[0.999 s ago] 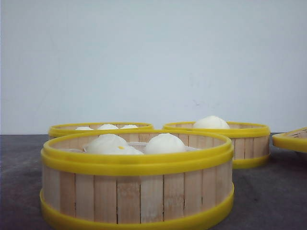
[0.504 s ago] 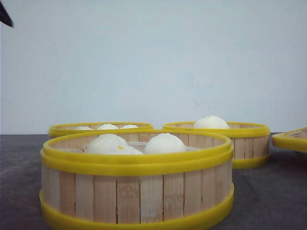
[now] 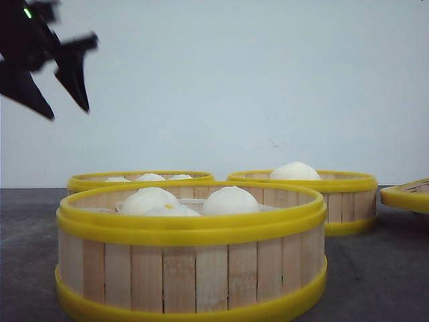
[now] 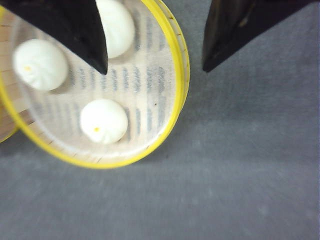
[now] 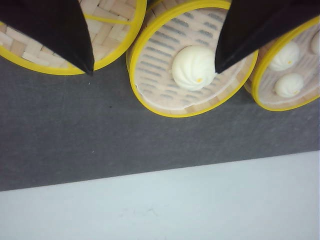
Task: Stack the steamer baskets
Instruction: 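Move the left gripper down to the rim of a bun-filled steamer basket, then grasp the basket rim with the left gripper and lift it over the front basket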
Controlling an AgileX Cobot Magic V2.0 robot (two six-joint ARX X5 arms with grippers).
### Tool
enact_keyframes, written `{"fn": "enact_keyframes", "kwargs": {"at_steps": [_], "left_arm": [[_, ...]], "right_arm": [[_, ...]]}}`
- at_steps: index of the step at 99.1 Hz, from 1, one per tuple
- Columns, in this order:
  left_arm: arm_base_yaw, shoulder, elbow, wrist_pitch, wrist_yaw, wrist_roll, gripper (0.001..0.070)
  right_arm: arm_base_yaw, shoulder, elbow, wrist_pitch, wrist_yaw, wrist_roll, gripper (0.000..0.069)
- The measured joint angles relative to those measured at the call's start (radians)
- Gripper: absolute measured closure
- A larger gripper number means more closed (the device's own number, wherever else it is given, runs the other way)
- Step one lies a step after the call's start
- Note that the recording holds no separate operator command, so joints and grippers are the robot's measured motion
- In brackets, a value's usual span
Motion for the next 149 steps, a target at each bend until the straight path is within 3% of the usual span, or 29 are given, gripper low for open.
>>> {"fn": "enact_keyframes", "kwargs": {"at_steps": [22, 44, 70, 86, 99, 112, 149], "left_arm": [[-0.005, 0.180, 0.034, -0.011, -0.001, 0.016, 0.0462], [-0.005, 0.272, 0.034, -0.011, -0.032, 0.018, 0.0479], [-0.005, 0.284, 0.035, 0.016, -0.063, 0.019, 0.0482], [-0.008, 0.285, 0.035, 0.019, -0.061, 0.021, 0.0577], [-0.012, 0.286, 0.037, 0.019, -0.061, 0.021, 0.0602], [-0.016, 0.286, 0.037, 0.019, -0.068, 0.004, 0.0669], [-0.012, 0.290, 0.089, -0.004, -0.066, -0.026, 0.0682]], "right_arm": [[0.005, 0.002, 0.000, 0.000, 0.000, 0.000, 0.0214], [0.005, 0.002, 0.000, 0.000, 0.000, 0.000, 0.0214], [0.005, 0.002, 0.000, 0.000, 0.000, 0.000, 0.0214], [0.005, 0.002, 0.000, 0.000, 0.000, 0.000, 0.0214], [0.005, 0.002, 0.000, 0.000, 0.000, 0.000, 0.0214], [0.005, 0.002, 0.000, 0.000, 0.000, 0.000, 0.0214], [0.006, 0.002, 0.000, 0.000, 0.000, -0.016, 0.0214]]}}
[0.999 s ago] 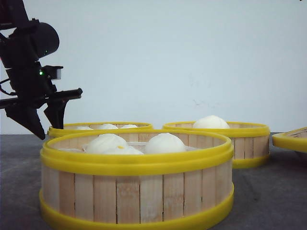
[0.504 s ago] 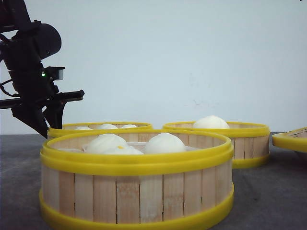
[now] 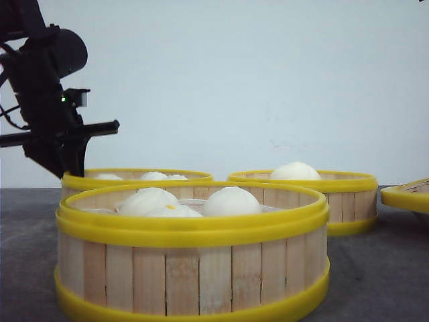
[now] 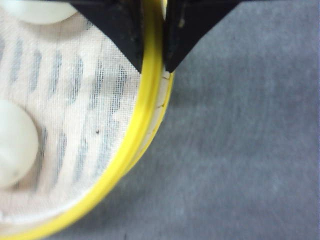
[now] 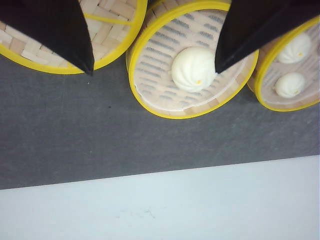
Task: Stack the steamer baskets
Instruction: 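Grasp the basket rim with the left gripper and lift it over the front basket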
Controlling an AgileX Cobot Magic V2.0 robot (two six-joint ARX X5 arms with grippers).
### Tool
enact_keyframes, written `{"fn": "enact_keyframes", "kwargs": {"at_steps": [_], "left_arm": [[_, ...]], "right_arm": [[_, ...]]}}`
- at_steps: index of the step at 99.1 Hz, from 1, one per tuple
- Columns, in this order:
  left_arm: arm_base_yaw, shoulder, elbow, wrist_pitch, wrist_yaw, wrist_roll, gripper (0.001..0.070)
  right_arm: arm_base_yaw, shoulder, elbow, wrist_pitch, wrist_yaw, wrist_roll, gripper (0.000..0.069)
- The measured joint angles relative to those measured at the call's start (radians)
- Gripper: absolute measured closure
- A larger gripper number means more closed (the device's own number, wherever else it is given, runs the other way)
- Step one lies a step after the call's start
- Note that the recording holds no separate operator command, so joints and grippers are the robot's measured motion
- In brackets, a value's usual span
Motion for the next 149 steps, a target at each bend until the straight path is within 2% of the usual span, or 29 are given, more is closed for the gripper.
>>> {"fn": "enact_keyframes", "kwargs": {"at_steps": [17, 37, 47, 60, 71, 87, 97, 120, 149], "left_arm": [[0.012, -0.069, 0.033, -0.045, 0.046, 0.006, 0.0682], [0.028, -0.264, 0.090, -0.100, 0.091, 0.014, 0.0682], [0.028, -0.358, 0.092, -0.167, 0.140, 0.021, 0.0682], [0.013, -0.437, 0.092, -0.261, 0.195, 0.039, 0.0682], [-0.014, -0.493, 0.091, -0.316, 0.217, 0.056, 0.0682], [-0.080, -0.531, 0.091, -0.386, 0.222, 0.086, 0.0682], [-0.126, -0.529, 0.072, -0.385, 0.221, 0.093, 0.0682], [-0.244, -0.528, -0.049, -0.314, 0.185, 0.097, 0.0682], [-0.325, -0.527, -0.236, -0.214, 0.142, 0.095, 0.0682]], "right_arm": [[0.000, 0.000, 0.000, 0.000, 0.000, 0.000, 0.0214], [0.000, 0.000, 0.000, -0.001, 0.000, 0.000, 0.0214], [0.000, 0.000, 0.000, -0.001, 0.000, 0.000, 0.0214], [0.000, 0.000, 0.000, -0.001, 0.000, 0.000, 0.0214], [0.000, 0.000, 0.000, -0.001, 0.000, 0.000, 0.0214], [0.000, 0.000, 0.000, -0.001, 0.000, 0.000, 0.0214], [0.000, 0.000, 0.000, -0.001, 0.000, 0.000, 0.0214], [0.008, 0.000, 0.000, -0.002, 0.000, 0.000, 0.0214], [0.009, 0.000, 0.000, -0.013, 0.000, 0.000, 0.0214]]}}
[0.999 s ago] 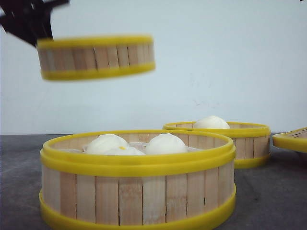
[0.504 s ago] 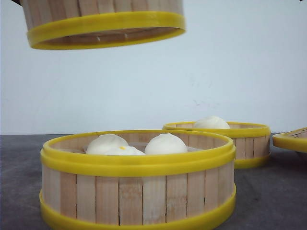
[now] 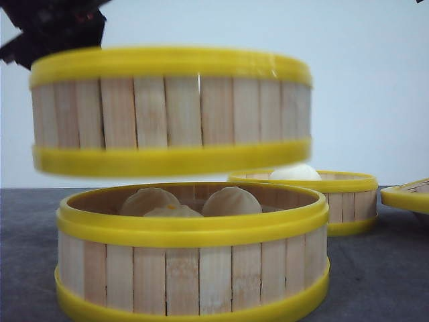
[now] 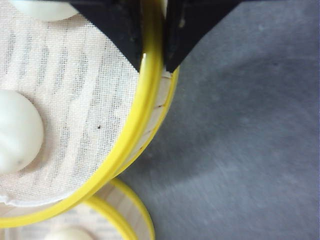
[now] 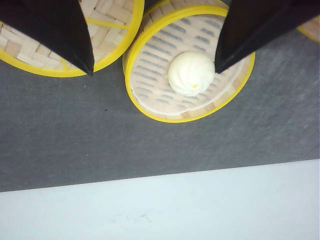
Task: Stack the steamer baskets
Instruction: 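Grasp the basket rim with the left gripper and lift it over the front basket, then lower the basket onto the front basket and open the left gripper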
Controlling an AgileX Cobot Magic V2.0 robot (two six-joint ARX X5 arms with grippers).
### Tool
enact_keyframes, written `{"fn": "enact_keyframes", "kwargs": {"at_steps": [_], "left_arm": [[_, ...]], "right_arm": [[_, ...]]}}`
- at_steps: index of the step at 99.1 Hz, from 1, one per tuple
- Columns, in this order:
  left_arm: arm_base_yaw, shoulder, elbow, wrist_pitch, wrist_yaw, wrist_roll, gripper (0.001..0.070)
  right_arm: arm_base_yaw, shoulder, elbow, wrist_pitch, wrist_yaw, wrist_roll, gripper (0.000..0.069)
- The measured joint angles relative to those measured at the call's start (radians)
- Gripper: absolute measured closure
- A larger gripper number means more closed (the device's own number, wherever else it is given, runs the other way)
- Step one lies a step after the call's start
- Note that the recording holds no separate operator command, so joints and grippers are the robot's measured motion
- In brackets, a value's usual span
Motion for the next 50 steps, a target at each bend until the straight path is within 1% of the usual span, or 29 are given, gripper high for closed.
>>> {"fn": "enact_keyframes", "kwargs": {"at_steps": [25, 50], "left_arm": [[-0.016, 0.002, -0.037, 0.057, -0.001, -0.014, 0.0682], [-0.016, 0.013, -0.038, 0.062, -0.001, -0.015, 0.0682]], "right_arm": [[0.001, 0.000, 0.000, -0.014, 0.000, 0.000, 0.0214], [0.001, 0.000, 0.000, -0.016, 0.000, 0.000, 0.0214]]}}
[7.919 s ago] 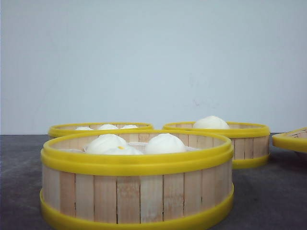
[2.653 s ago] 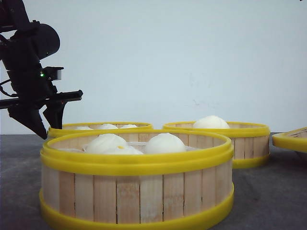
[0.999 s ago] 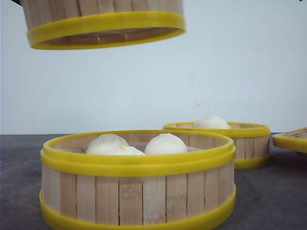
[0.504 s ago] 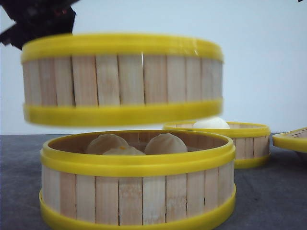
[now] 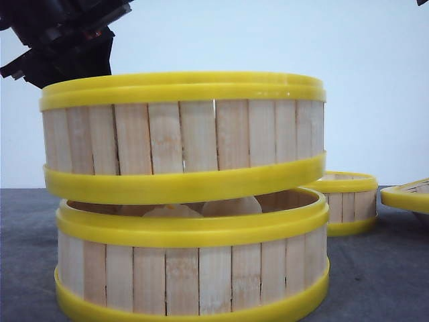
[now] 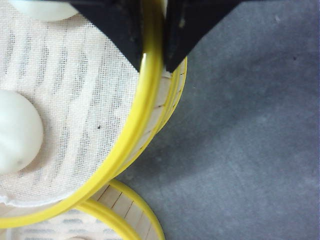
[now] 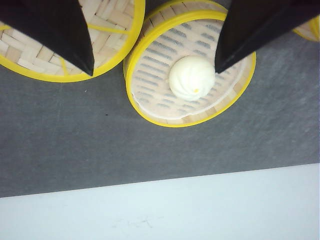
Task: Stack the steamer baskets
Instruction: 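Lower the basket onto the front basket and open the left gripper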
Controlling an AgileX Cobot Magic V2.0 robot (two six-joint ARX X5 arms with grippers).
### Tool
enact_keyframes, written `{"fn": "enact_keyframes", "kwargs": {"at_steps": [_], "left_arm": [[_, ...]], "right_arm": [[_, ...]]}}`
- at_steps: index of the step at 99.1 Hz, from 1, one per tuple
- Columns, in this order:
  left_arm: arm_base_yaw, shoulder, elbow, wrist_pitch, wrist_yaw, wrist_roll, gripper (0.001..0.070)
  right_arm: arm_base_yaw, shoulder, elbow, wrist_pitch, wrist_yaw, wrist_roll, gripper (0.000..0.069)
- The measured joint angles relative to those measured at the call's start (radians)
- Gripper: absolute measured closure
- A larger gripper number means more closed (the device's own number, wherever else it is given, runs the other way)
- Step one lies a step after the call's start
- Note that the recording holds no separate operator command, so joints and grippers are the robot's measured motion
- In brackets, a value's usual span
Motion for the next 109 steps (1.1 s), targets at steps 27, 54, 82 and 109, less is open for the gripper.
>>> {"fn": "enact_keyframes", "kwargs": {"at_steps": [27, 54, 82, 109], "left_arm": [[0.000, 0.042, 0.000, 0.024, 0.000, -0.001, 0.0682], [-0.002, 0.072, 0.000, 0.018, 0.001, -0.003, 0.0683], [-0.002, 0.072, 0.000, 0.008, 0.001, -0.003, 0.0683], [-0.002, 0.072, 0.000, 0.011, 0.007, -0.007, 0.0615]], "right_arm": [[0.000, 0.000, 0.000, -0.005, 0.000, 0.000, 0.0214], [0.000, 0.000, 0.000, -0.006, 0.000, 0.000, 0.0214], [0.000, 0.000, 0.000, -0.006, 0.000, 0.000, 0.0214], [0.000, 0.000, 0.000, -0.025, 0.000, 0.000, 0.0214]]}}
